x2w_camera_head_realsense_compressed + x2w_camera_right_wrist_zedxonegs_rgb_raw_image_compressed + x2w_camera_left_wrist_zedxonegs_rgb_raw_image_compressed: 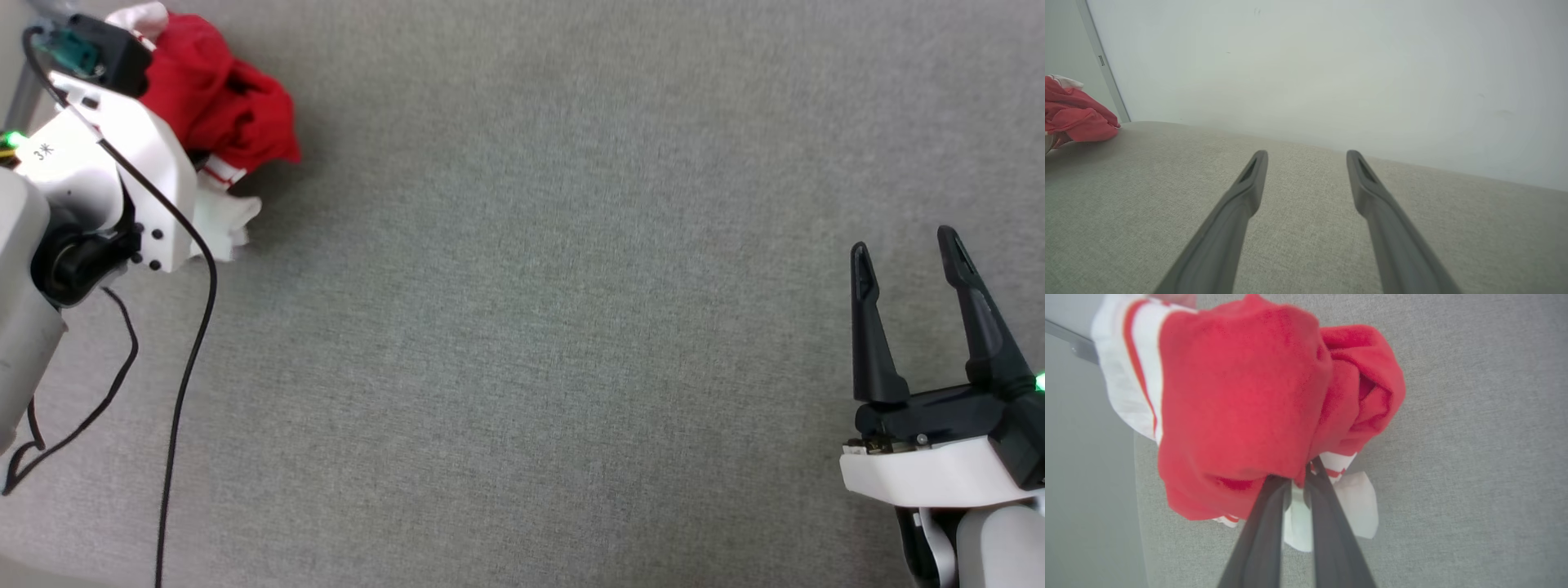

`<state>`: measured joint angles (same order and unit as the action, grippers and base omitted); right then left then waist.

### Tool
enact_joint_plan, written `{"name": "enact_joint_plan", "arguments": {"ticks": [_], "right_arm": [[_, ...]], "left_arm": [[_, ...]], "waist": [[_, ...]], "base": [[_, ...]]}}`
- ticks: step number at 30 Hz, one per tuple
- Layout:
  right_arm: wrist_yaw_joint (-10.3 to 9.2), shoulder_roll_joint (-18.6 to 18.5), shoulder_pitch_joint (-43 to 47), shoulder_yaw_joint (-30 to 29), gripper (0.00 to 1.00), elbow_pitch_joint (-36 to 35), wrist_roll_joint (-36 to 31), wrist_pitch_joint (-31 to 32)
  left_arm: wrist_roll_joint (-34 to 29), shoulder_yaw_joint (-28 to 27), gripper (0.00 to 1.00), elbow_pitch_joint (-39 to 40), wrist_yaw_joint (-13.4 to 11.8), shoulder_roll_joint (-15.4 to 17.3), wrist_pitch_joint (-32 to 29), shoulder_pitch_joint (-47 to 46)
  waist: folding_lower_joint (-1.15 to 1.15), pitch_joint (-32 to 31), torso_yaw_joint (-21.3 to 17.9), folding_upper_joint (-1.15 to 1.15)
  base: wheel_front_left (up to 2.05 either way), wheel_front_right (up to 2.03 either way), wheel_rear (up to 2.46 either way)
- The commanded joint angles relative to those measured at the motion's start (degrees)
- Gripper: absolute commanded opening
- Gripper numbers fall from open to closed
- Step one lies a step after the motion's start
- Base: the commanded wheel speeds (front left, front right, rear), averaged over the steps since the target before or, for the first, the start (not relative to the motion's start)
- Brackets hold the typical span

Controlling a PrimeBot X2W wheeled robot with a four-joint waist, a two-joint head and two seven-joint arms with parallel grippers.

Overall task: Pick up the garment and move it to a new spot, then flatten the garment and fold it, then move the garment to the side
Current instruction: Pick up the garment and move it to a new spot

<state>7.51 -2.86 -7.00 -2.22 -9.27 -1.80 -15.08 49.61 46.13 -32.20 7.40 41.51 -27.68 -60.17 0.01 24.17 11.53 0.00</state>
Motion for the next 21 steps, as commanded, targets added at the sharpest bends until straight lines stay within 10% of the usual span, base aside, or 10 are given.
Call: {"name": "enact_joint_plan", "arguments": {"ticks": [1, 21], "right_arm": [[-0.04, -0.03, 0.51, 0.13, 1.0, 0.09, 0.54, -0.14], [-0.04, 0.0, 2.02, -0.21, 1.0, 1.26, 7.33, -0.14]], "left_arm": [[-0.04, 0.49, 0.0, 0.79, 0.03, 0.35, 0.48, -0.88], [-2.41, 16.35, 0.0, 19.75, 0.03, -3.78, 3.26, -9.99]], "waist": [[-0.01, -1.92, -0.18, 0.0], [-0.01, -6.68, -11.65, 0.0]], "base": [[0.0, 0.0, 0.0], [0.0, 0.0, 0.0]]}}
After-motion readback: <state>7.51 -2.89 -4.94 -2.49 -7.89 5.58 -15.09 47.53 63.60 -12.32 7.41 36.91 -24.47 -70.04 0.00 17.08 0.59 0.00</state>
